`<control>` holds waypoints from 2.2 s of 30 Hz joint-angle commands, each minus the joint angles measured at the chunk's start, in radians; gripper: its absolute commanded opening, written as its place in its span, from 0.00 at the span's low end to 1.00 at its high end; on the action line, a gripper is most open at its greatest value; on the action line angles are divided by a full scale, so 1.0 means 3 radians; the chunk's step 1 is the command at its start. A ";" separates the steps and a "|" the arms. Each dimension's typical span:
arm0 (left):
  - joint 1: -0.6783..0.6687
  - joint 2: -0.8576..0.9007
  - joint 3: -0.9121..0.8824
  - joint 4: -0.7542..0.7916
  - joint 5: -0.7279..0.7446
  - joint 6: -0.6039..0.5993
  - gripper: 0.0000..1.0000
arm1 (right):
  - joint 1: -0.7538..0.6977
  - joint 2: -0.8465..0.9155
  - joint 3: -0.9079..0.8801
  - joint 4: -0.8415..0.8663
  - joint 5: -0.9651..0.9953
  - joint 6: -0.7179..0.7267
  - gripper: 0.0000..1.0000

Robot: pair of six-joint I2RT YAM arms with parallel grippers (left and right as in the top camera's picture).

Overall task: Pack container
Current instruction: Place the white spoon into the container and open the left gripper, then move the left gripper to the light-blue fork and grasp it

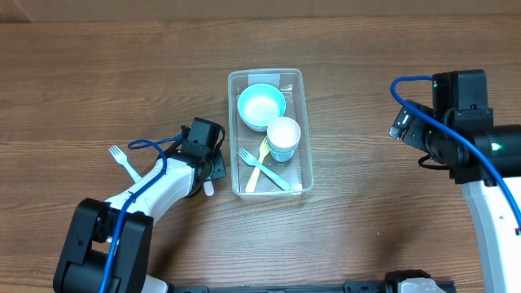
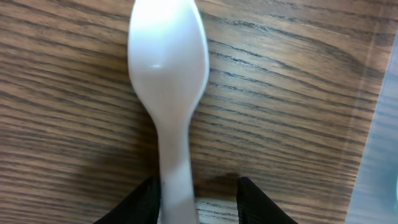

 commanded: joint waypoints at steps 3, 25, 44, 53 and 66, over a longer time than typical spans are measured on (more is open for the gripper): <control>-0.0022 0.0019 -0.0181 0.0027 -0.0324 0.0029 0.40 | -0.0014 -0.0017 0.0045 0.0017 0.0009 -0.0020 1.00; -0.0028 -0.0429 0.1068 -0.0910 -0.0360 0.0304 0.13 | -0.0014 -0.0017 0.0045 0.0017 0.0009 -0.0020 1.00; -0.1040 -0.0434 0.1380 -0.1102 -0.0039 -0.0476 0.19 | -0.0014 -0.0017 0.0045 0.0015 0.0009 -0.0019 1.00; -0.0389 -0.1263 0.1432 -0.2140 -0.1007 -0.0670 0.59 | -0.0014 -0.0017 0.0045 0.0015 0.0009 -0.0020 1.00; 0.1366 -0.1534 0.0254 -0.1755 -0.0879 -0.0835 1.00 | -0.0014 -0.0017 0.0045 0.0017 0.0009 -0.0020 1.00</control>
